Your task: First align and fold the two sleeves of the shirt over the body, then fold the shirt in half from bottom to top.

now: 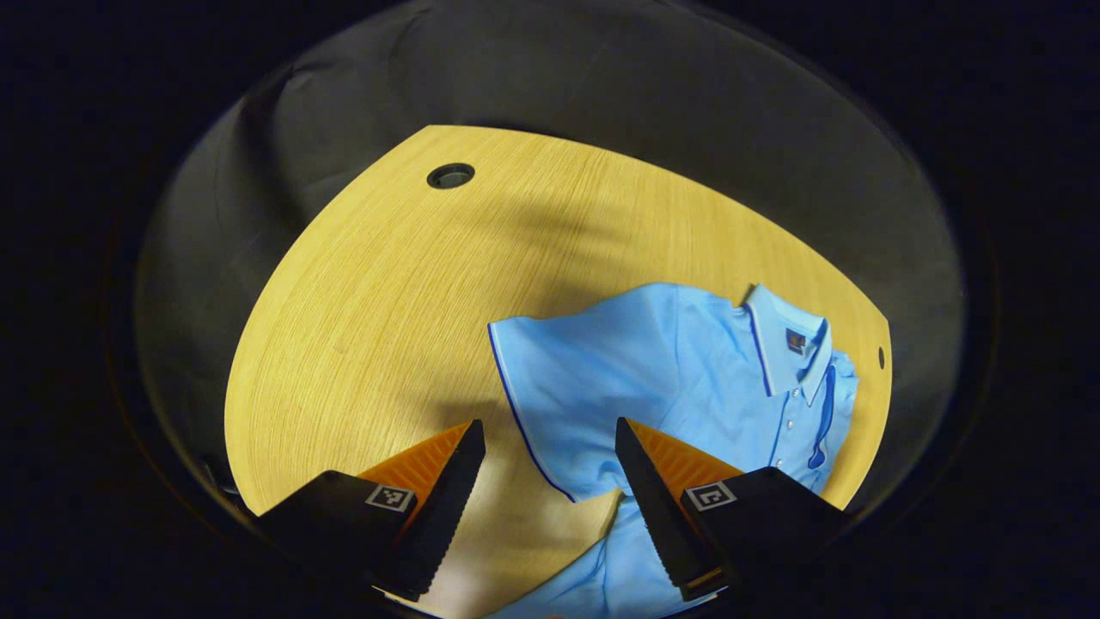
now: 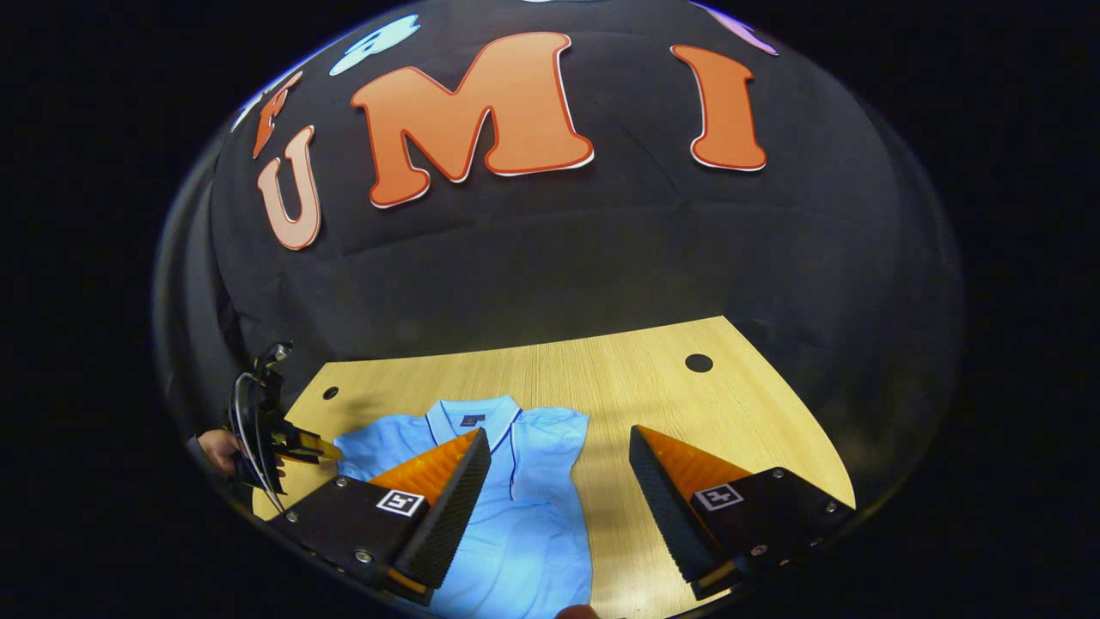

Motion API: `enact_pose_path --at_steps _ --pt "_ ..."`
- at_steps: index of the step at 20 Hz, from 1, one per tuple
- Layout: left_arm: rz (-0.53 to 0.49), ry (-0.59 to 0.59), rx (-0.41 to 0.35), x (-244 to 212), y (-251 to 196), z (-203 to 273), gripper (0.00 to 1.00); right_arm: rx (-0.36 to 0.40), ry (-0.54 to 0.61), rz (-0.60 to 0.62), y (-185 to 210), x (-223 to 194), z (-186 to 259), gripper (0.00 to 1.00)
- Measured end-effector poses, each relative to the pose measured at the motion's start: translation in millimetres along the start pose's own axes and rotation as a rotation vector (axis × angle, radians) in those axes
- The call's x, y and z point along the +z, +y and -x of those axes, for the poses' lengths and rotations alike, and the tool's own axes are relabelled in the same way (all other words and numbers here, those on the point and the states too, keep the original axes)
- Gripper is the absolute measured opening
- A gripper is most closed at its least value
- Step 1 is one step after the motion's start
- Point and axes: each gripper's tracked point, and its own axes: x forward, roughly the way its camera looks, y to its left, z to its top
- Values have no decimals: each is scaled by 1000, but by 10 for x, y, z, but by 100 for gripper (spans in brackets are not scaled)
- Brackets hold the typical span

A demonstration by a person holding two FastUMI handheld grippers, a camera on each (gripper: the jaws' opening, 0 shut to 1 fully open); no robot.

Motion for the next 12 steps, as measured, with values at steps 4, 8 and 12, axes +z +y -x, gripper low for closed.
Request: enact_pose_path --at_steps 4,8,12 --pt "9 58 35 -44 -8 -114 98 -4 -34 -7 -98 76 146 98" --pt "3 107 85 -145 4 -168 97 8 -62 12 -160 120 321 98" --pt "1 116 80 -83 -55 -119 72 2 -75 54 -191 69 492 98"
